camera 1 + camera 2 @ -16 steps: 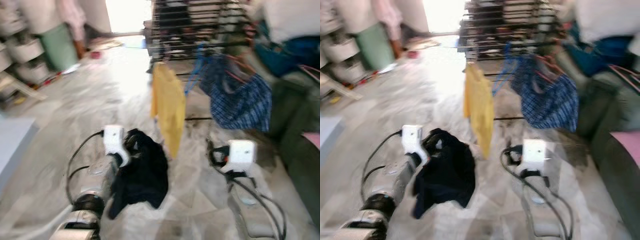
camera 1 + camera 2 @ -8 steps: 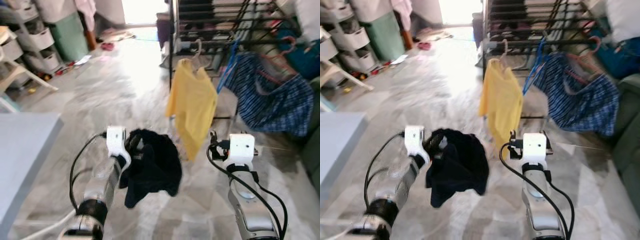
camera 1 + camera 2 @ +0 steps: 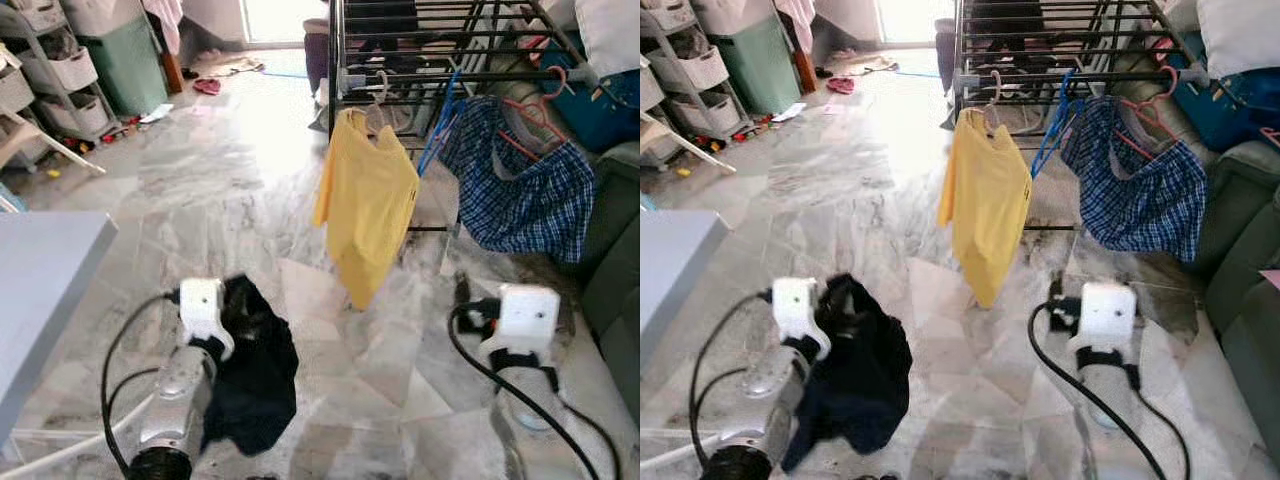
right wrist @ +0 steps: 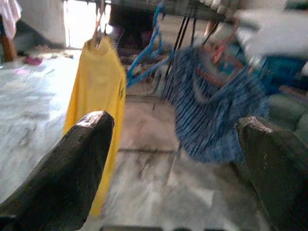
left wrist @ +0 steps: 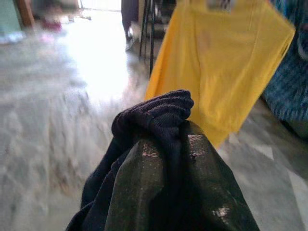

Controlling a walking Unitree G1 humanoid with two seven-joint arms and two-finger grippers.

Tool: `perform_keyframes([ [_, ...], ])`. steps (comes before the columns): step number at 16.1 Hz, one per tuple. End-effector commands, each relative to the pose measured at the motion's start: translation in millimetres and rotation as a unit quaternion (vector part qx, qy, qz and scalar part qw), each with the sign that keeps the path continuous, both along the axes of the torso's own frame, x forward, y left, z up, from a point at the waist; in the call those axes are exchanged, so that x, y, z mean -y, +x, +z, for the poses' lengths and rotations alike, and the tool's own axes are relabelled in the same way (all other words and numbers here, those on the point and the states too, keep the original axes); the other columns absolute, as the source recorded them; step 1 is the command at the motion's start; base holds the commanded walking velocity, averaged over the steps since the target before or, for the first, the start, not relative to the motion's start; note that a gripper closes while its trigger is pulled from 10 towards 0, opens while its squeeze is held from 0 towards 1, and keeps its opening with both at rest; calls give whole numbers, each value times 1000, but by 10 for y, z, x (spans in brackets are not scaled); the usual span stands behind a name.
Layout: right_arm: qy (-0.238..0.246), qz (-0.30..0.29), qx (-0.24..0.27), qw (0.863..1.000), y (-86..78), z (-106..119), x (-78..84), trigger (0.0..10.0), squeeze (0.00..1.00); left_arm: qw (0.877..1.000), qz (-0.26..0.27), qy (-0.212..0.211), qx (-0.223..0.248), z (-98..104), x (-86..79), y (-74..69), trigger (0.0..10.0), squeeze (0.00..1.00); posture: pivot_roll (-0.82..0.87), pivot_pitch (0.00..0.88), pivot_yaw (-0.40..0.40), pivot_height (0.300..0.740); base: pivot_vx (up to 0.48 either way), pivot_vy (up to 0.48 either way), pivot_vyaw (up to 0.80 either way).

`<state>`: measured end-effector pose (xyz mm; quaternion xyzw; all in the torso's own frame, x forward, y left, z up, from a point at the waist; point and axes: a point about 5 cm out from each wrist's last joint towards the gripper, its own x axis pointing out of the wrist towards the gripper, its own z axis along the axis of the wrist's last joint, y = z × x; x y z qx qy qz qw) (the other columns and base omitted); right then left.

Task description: Hang hanger

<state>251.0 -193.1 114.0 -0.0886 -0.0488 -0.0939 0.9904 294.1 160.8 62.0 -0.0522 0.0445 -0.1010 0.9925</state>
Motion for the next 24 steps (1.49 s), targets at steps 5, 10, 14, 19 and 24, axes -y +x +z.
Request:
perform_keyframes([
  [5,-19,8,-8,1000,-38,23,5,10000,0,999,22,24,41,170,-91,42,10000,0,-176,164,61,740,0,0,0],
  [10,-12,16,-4,1000,2,102,-47,10000,0,987,-14,33,158,826,97,255,10000,0,-160,171,46,740,0,0,0],
  [14,-14,45,-8,999,129,111,-143,10000,0,973,-57,104,196,1217,20,719,10000,0,-130,169,16,740,0,0,0],
  [19,-6,59,-14,998,166,79,-232,10000,0,973,-100,161,135,883,68,744,10000,0,-142,160,25,740,0,0,0],
  [24,6,26,-15,1000,67,49,-143,10000,0,988,-39,93,116,492,-46,326,10000,0,-146,175,56,740,0,0,0],
])
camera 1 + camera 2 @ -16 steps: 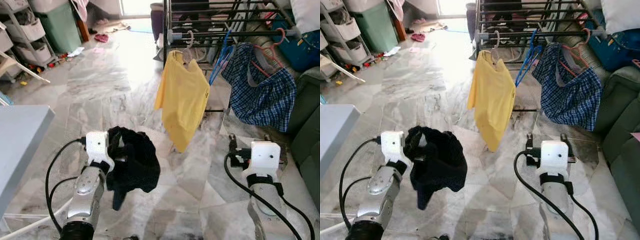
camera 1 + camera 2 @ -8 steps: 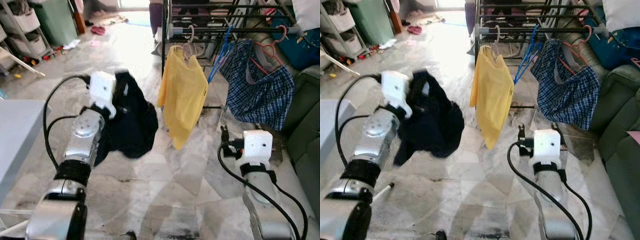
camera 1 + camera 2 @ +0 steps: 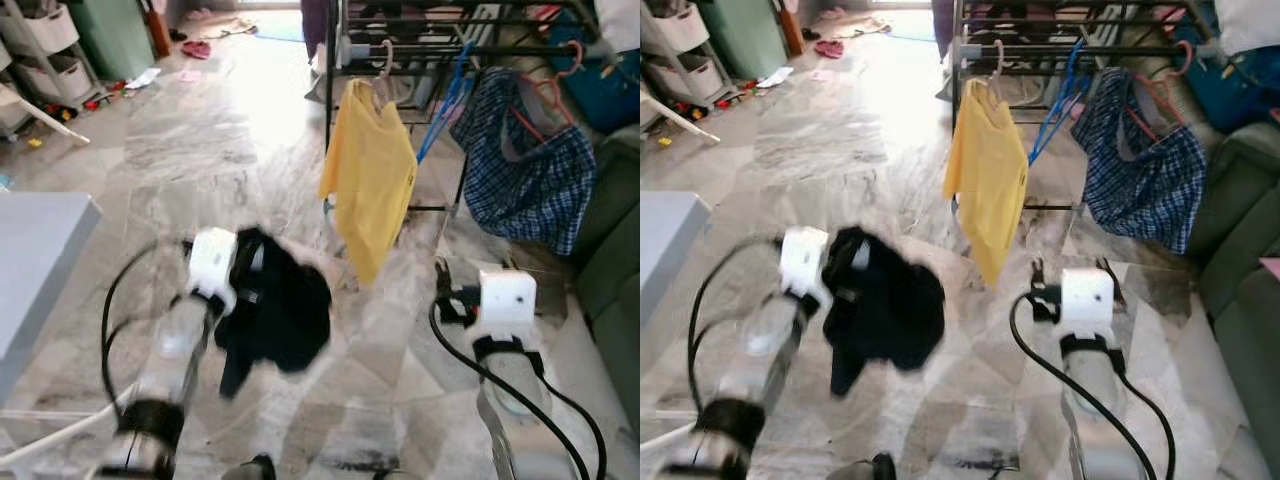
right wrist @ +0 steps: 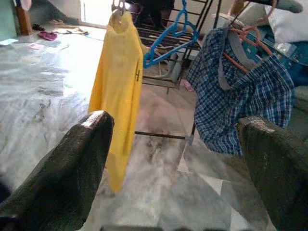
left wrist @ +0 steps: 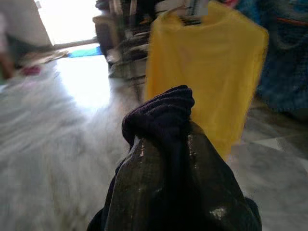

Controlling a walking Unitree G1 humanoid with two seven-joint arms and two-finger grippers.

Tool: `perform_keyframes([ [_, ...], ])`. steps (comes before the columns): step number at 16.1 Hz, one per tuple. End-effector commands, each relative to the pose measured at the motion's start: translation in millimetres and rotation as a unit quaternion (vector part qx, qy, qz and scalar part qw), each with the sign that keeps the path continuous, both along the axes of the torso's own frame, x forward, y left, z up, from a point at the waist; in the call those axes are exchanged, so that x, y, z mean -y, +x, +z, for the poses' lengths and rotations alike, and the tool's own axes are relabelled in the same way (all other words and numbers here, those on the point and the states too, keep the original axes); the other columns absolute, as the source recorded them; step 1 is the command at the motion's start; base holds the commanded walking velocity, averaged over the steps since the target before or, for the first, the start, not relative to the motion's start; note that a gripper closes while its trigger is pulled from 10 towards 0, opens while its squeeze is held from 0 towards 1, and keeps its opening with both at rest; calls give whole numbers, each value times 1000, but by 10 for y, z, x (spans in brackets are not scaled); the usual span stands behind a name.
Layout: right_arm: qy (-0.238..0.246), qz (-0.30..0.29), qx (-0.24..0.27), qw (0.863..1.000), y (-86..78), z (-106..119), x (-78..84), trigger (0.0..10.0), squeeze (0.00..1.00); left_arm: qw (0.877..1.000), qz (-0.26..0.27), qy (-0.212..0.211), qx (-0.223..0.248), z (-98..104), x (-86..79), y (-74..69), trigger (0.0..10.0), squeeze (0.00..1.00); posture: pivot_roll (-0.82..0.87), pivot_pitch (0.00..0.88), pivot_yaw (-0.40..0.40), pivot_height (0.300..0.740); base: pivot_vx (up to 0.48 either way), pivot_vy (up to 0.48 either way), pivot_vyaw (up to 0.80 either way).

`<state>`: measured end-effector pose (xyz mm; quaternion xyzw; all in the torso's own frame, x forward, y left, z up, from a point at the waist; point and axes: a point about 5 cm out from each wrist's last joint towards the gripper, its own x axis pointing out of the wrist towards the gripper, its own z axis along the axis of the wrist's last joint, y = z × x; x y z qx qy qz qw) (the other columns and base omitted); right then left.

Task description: Hang hanger

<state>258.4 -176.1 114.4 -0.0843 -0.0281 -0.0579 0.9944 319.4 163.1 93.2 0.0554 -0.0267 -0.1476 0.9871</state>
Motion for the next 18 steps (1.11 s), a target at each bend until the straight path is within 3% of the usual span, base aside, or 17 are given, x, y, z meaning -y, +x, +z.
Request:
perform_keyframes([
  [1,3,-12,9,1000,-36,54,71,10000,0,998,32,4,44,165,-79,-22,10000,0,-141,180,56,740,0,0,0],
  [3,6,-22,11,1000,-84,58,148,10000,0,996,76,-12,41,128,-166,-180,10000,0,-132,185,55,740,0,0,0],
  [7,11,-14,14,1000,-71,83,152,10000,0,995,89,0,34,87,-191,-376,10000,0,-123,185,48,740,0,0,0],
  [10,21,-11,11,1000,-63,84,127,10000,0,996,87,-10,17,80,-255,-357,10000,0,-127,190,49,740,0,0,0],
  [14,23,-12,10,1000,-79,68,111,10000,0,997,66,-40,10,103,-162,-299,10000,0,-140,194,62,740,0,0,-623],
  [18,20,-15,13,1000,-88,78,111,10000,0,997,41,-61,8,134,-12,-217,10000,0,-149,194,69,740,122,0,0],
])
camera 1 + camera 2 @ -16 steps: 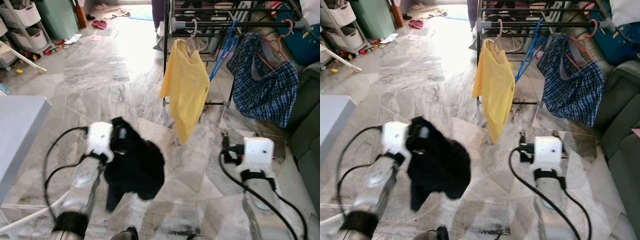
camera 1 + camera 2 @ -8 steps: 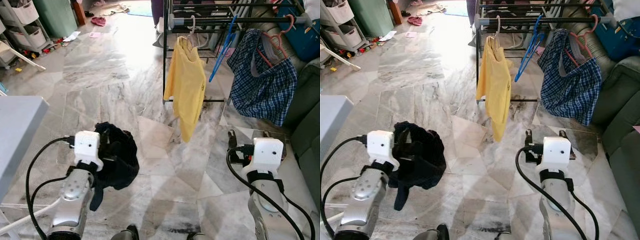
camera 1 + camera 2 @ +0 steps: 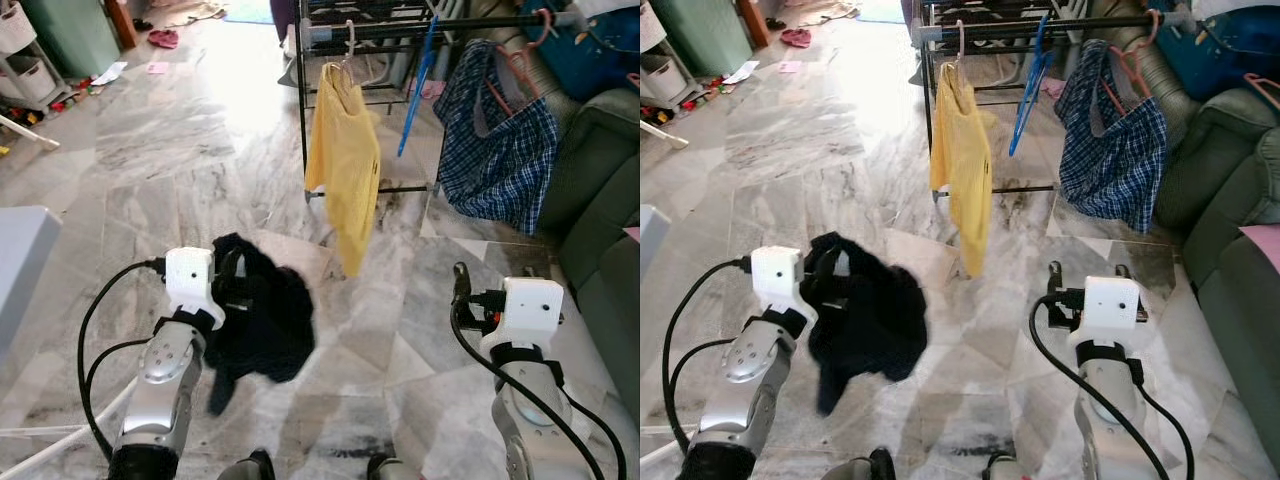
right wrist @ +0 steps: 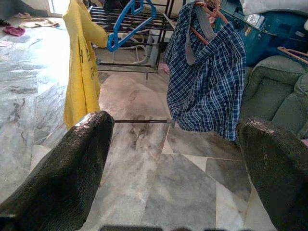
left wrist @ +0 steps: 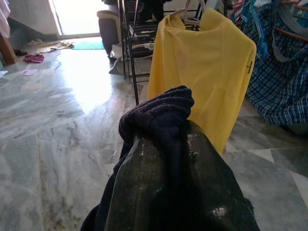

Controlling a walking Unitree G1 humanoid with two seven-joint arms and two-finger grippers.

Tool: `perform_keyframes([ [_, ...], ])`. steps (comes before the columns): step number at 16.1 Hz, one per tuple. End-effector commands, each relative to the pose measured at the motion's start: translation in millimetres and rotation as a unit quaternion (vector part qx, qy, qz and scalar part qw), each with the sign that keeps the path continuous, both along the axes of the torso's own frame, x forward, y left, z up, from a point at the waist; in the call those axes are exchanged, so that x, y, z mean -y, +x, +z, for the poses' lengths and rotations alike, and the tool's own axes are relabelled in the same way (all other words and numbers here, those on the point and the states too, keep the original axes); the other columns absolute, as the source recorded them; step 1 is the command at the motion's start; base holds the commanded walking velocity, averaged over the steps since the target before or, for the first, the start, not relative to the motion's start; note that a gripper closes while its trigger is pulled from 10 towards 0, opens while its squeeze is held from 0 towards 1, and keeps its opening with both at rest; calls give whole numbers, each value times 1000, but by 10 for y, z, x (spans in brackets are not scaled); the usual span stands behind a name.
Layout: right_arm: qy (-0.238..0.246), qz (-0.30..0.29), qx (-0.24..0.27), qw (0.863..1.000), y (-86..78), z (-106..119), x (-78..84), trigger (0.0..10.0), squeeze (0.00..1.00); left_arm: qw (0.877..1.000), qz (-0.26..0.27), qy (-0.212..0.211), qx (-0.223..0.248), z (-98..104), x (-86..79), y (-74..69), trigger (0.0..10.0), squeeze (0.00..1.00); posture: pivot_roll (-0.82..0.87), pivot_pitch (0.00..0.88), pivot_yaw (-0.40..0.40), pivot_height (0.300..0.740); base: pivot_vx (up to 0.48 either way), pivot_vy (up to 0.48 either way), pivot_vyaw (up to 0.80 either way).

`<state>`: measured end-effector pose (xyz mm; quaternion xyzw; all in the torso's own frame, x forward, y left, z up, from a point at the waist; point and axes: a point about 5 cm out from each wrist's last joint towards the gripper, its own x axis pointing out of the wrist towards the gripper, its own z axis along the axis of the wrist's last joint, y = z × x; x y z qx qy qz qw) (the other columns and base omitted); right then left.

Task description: Hang hanger

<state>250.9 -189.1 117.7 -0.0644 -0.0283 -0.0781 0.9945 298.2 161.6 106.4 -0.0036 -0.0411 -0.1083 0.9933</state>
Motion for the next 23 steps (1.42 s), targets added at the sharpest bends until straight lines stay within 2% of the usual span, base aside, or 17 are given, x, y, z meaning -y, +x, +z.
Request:
perform_keyframes([
  [1,-1,4,11,1000,-9,49,-22,10000,0,1000,-4,-7,3,23,38,29,10000,0,-156,192,71,740,255,0,0],
  [3,-3,4,13,1000,3,67,-23,10000,0,1000,-22,-12,7,44,119,47,10000,0,-160,190,71,740,276,0,0],
  [12,1,2,10,1000,51,60,-44,10000,0,999,-41,-18,9,38,185,36,10000,0,-157,190,74,740,346,0,0],
  [18,4,-7,10,1000,58,59,-32,10000,0,998,-51,-17,9,45,215,45,10000,0,-159,191,85,740,370,0,-565],
  [23,4,-9,7,1000,59,41,-43,10000,0,998,-58,-18,8,42,241,39,10000,0,-161,191,84,740,364,60,0],
])
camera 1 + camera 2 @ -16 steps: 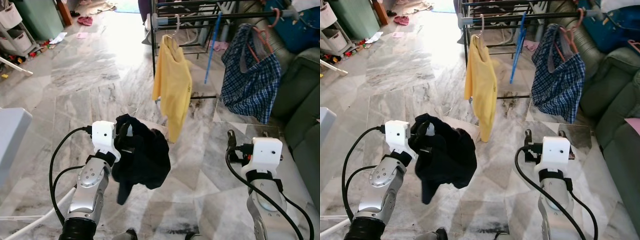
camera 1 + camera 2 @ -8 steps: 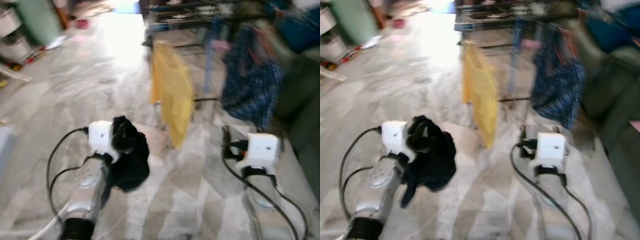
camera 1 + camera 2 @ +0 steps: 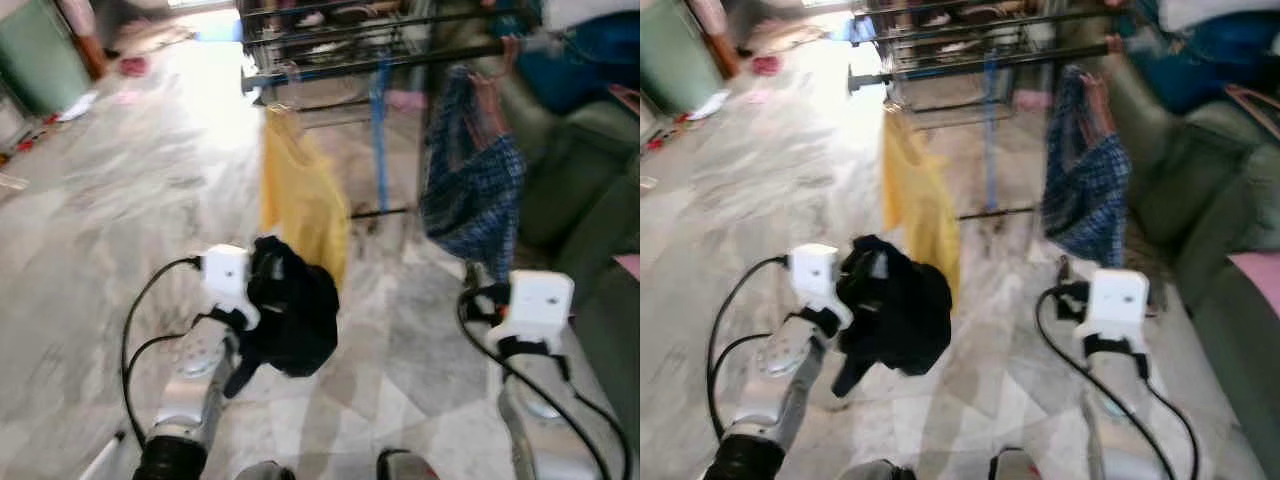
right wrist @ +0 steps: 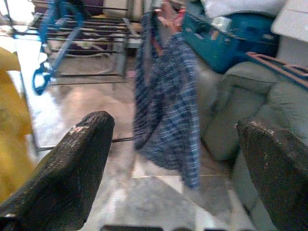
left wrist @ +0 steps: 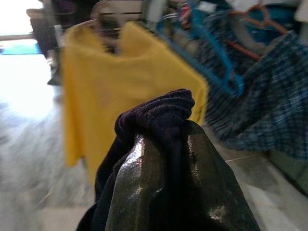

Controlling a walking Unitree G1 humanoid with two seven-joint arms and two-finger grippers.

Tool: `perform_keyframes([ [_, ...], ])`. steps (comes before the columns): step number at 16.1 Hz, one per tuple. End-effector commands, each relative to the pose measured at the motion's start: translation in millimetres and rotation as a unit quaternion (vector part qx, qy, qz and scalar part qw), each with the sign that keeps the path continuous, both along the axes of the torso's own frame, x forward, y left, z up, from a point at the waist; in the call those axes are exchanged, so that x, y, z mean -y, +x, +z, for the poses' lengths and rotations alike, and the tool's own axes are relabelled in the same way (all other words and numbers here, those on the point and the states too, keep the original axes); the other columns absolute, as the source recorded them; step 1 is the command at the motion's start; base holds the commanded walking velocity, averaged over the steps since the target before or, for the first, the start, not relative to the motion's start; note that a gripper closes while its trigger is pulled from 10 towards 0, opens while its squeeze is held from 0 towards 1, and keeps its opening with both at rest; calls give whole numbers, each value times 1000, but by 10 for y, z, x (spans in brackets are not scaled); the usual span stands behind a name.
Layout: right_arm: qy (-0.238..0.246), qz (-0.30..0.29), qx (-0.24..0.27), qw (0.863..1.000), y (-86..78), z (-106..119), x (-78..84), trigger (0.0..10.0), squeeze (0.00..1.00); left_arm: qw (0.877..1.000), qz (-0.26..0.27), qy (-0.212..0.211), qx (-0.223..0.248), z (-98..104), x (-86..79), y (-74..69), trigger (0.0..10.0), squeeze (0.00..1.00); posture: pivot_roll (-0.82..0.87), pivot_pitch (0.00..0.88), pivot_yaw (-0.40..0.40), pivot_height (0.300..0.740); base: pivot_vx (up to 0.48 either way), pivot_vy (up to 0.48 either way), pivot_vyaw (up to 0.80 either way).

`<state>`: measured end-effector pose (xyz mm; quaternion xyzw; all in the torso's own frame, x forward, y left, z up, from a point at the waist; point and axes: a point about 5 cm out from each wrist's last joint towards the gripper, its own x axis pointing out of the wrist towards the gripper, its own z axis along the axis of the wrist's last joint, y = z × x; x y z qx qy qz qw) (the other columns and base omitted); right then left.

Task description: Hang hanger

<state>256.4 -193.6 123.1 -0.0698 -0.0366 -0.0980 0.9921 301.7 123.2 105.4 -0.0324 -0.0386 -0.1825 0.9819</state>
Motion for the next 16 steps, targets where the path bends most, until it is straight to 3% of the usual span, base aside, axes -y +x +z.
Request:
perform_keyframes([
  [1,9,9,-3,1000,5,-14,-83,10000,0,1000,18,6,14,52,-139,2,10000,0,-160,190,84,740,311,300,0],
  [11,-11,4,2,1000,30,30,-41,10000,0,1000,15,5,9,23,-110,-14,10000,0,-162,193,79,740,303,287,0],
  [16,-31,3,11,999,112,116,36,10000,0,1000,13,1,5,2,-63,-33,10000,0,-167,194,64,740,54,0,0],
])
